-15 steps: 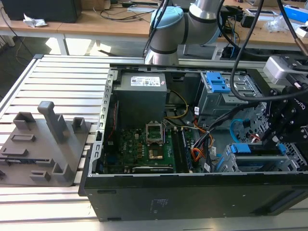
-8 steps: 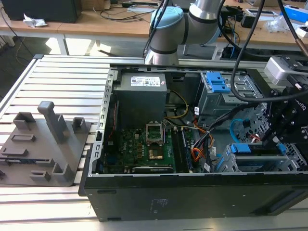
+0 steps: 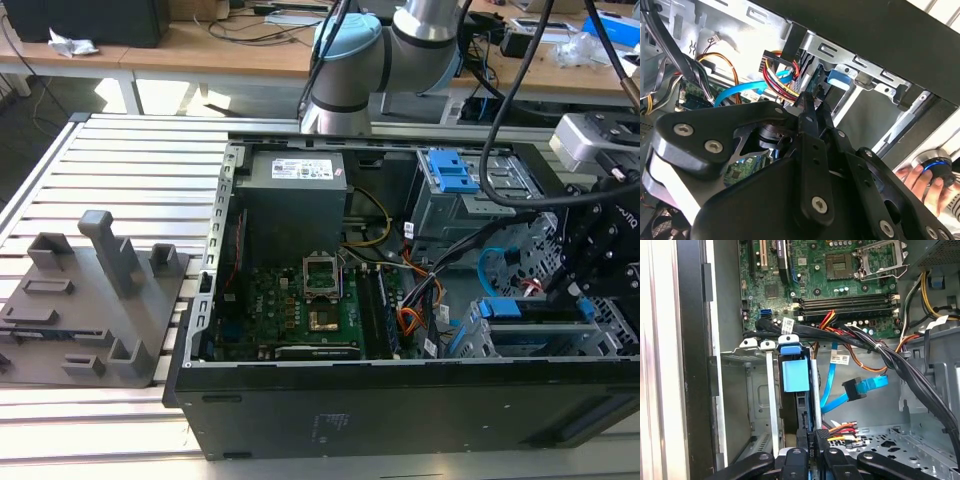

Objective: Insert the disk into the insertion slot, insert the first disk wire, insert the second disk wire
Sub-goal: 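Insert the first disk wire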

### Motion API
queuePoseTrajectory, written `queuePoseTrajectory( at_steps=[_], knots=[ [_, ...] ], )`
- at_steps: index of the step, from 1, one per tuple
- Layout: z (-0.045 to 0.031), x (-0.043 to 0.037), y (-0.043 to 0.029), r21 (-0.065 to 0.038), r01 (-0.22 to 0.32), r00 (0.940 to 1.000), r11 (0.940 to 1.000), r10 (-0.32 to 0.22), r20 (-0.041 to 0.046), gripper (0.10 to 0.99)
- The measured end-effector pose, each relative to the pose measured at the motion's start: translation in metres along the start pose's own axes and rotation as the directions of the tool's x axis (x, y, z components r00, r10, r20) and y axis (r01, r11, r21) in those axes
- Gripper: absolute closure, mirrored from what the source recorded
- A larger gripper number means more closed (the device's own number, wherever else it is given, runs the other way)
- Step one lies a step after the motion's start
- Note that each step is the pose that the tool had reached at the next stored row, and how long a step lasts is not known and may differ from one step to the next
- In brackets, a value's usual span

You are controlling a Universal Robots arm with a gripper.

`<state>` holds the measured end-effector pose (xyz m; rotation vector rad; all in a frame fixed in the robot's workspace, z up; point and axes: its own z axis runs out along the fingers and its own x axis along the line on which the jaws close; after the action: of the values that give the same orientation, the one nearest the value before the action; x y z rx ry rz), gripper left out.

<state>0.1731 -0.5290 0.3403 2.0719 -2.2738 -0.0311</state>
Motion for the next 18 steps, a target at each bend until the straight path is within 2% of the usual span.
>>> queuePoseTrajectory(
  at_steps=[6,14,18],
  knots=[
    [0.0041,0.0004,0.0003,-0.001,0.001,0.9999,1.0000,-0.001,0.0147,0.902],
    [0.0083,0.0066,-0.0005,-0.002,0.001,0.9998,1.0000,-0.001,0.0186,0.902],
    [0.0094,0.0069,-0.0005,-0.002,0.001,0.9998,1.0000,-0.001,0.0203,0.902]
  ],
)
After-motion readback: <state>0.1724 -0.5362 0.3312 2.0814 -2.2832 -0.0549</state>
